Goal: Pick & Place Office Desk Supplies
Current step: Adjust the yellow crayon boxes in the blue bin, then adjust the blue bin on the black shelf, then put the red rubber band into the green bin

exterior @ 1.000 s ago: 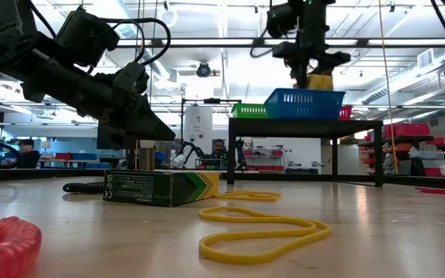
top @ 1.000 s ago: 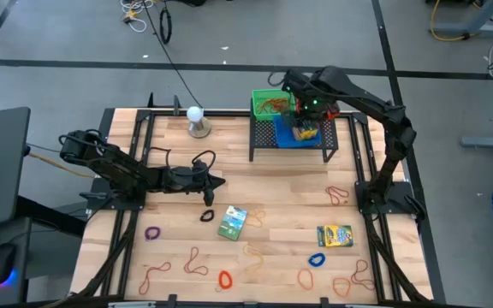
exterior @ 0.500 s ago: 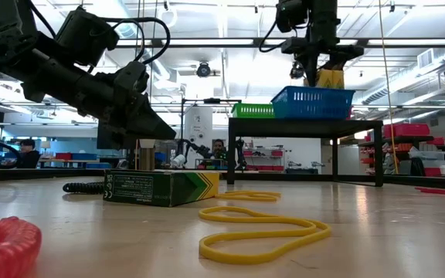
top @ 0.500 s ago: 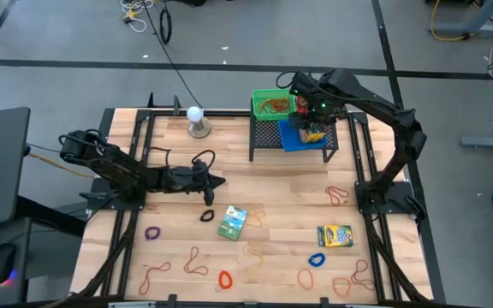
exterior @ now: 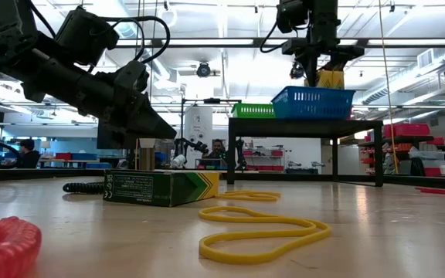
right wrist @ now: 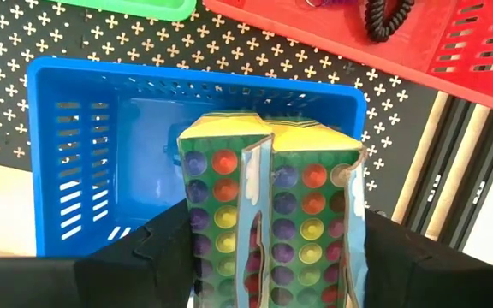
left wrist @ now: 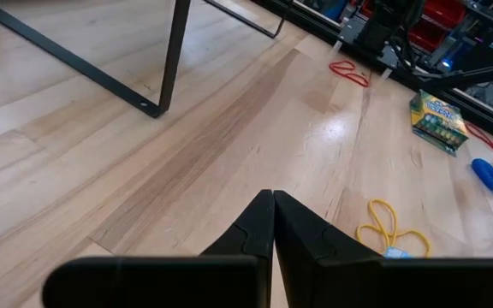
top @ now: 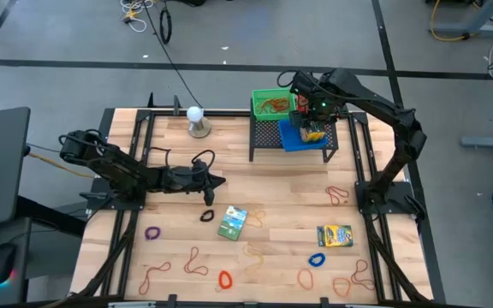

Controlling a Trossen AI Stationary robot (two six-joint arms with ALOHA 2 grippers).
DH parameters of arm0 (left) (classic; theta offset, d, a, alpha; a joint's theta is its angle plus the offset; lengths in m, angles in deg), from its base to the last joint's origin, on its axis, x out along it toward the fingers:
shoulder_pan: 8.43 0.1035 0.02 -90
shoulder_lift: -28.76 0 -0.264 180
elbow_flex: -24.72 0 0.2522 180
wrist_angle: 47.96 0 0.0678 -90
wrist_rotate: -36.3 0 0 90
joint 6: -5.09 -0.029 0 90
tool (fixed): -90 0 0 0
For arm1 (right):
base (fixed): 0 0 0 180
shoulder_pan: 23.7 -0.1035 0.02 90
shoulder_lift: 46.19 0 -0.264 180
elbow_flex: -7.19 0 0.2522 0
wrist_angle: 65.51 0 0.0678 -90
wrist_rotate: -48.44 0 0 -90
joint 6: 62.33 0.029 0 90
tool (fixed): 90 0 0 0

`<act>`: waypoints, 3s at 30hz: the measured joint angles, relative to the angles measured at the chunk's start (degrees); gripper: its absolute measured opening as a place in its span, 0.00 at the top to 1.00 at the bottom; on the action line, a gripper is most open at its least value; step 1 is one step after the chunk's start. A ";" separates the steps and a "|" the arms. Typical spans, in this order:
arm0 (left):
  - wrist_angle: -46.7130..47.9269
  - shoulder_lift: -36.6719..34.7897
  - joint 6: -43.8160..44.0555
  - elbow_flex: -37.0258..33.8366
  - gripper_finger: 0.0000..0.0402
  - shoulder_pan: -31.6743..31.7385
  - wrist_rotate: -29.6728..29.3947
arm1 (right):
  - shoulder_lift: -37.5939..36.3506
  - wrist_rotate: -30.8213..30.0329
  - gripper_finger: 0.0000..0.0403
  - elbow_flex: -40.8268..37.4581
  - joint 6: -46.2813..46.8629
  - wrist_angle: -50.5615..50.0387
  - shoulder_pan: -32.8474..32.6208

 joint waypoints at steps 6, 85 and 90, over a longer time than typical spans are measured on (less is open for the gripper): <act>-0.18 0.02 0.04 0.00 0.96 0.00 0.00 | 0.00 -0.08 0.31 -0.82 -0.22 -0.09 -0.01; 0.80 0.02 1.00 0.00 0.96 0.09 0.00 | -4.04 -13.91 0.98 -14.70 -50.16 27.87 -23.19; 1.82 0.02 4.77 0.00 0.96 1.11 2.92 | -5.77 -13.95 0.98 -14.70 -42.44 30.06 -29.81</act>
